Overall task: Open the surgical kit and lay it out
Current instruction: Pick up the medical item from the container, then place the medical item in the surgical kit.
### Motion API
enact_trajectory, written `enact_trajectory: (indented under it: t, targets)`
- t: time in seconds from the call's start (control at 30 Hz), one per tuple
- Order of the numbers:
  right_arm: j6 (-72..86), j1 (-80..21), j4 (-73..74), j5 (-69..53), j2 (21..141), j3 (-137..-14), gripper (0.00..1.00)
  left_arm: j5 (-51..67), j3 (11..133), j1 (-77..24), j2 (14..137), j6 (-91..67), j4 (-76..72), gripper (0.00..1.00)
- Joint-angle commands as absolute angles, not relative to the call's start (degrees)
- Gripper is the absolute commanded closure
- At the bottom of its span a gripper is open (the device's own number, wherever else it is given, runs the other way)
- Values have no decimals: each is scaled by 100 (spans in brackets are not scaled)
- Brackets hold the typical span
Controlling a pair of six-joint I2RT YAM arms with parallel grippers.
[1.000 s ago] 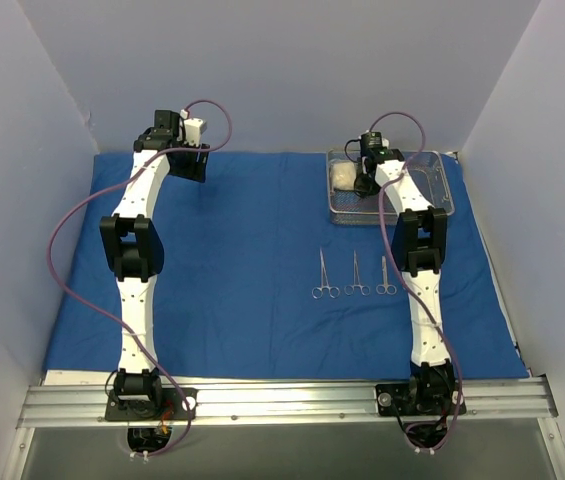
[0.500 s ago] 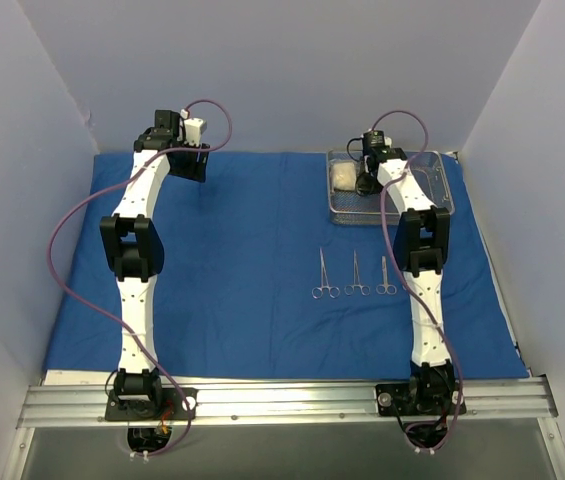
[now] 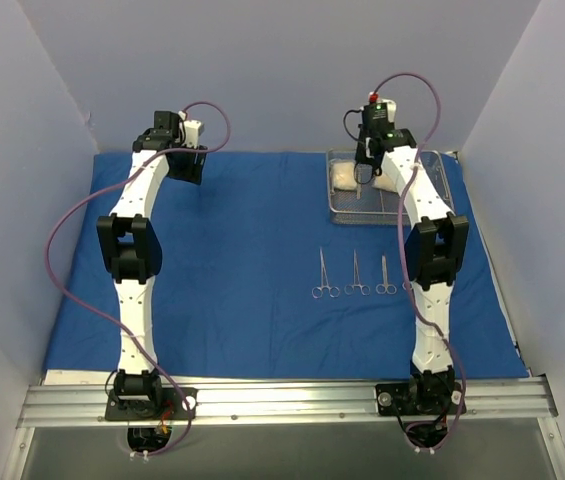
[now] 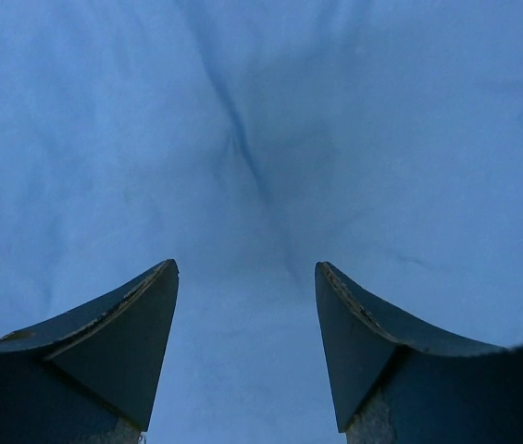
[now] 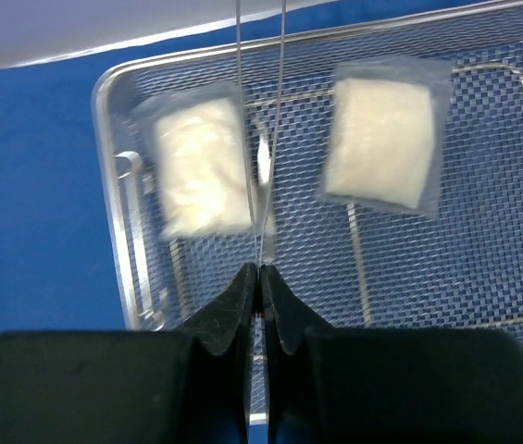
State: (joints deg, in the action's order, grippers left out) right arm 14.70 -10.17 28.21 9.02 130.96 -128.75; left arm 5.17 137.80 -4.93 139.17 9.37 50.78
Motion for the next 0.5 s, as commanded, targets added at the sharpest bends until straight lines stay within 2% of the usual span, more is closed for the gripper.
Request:
enact_trajectory:
  t: [0.0, 0.23, 0.47]
  targets:
    - [1503, -1511, 2839, 1011, 12377, -12482, 100, 229, 13589, -501, 13158, 818, 4983, 30]
    - [2091, -2837, 2900, 1028, 11602, -11137, 100, 70, 12885, -396, 12586, 563, 5045, 30]
    - [3092, -4121, 3050, 1081, 11663, -10390, 100, 53, 12226, -114, 12015, 439, 4764, 30]
